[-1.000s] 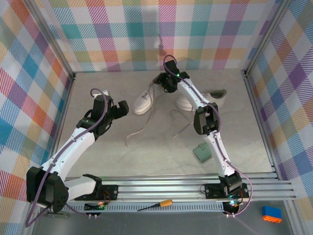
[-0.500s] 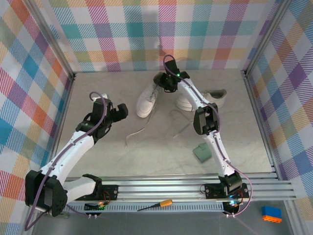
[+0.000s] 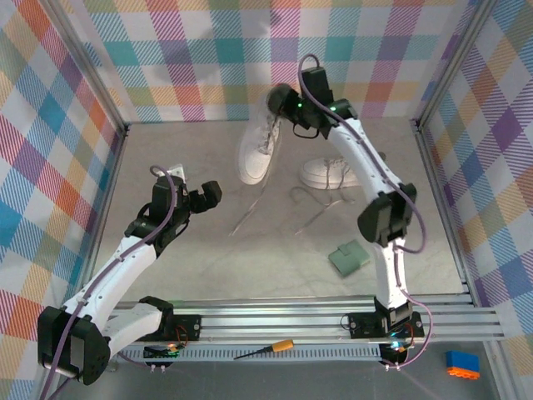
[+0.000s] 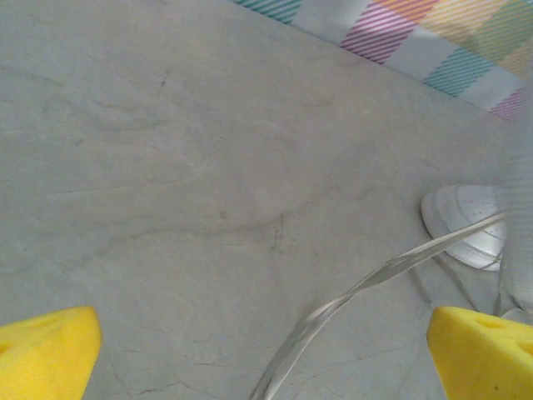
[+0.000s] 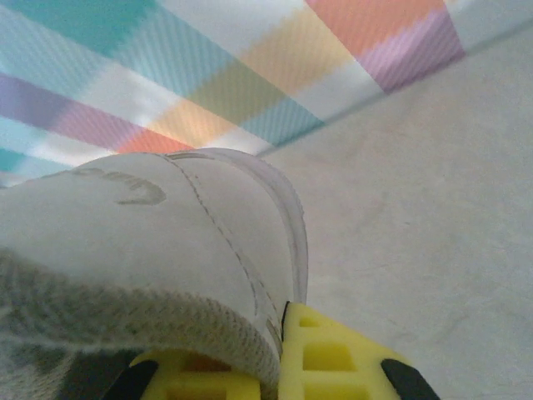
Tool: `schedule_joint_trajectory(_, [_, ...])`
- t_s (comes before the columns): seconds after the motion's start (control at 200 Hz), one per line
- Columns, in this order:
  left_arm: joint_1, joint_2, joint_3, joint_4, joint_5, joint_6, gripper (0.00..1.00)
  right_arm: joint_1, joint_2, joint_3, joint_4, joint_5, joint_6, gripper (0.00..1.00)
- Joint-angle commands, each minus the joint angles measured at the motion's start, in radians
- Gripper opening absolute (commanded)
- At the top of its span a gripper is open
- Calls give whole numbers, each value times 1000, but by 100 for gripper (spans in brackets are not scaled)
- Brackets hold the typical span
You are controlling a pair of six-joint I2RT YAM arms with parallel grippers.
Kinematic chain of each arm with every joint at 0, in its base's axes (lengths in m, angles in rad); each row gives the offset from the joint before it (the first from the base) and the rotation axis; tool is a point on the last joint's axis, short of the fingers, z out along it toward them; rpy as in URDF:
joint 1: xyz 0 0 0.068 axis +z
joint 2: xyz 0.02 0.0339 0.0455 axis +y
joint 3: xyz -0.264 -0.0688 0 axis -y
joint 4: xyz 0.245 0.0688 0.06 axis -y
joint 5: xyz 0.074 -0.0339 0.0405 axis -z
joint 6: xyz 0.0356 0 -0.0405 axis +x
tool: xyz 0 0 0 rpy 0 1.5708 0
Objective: Tie the shoes
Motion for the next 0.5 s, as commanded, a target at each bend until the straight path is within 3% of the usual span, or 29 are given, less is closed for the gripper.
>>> schedule_joint_trajectory(0.0, [-7,-15,-18,60,56,11,100,18,-166,-89,124,-3,-53,0])
schedule_joint_trajectory(0.15, [-37,-7,11,51,55,33,100,18,-402,-262,140,19,-217,0])
schedule_joint_trajectory(0.35, [-180,60,112,-16,-76,93,100,16,-741,-481,77,183,-401,0])
schedule_joint_trajectory(0.495, [-255,130,163,-4,-104,97,100,15,-879,-560,-5,253,-474,0])
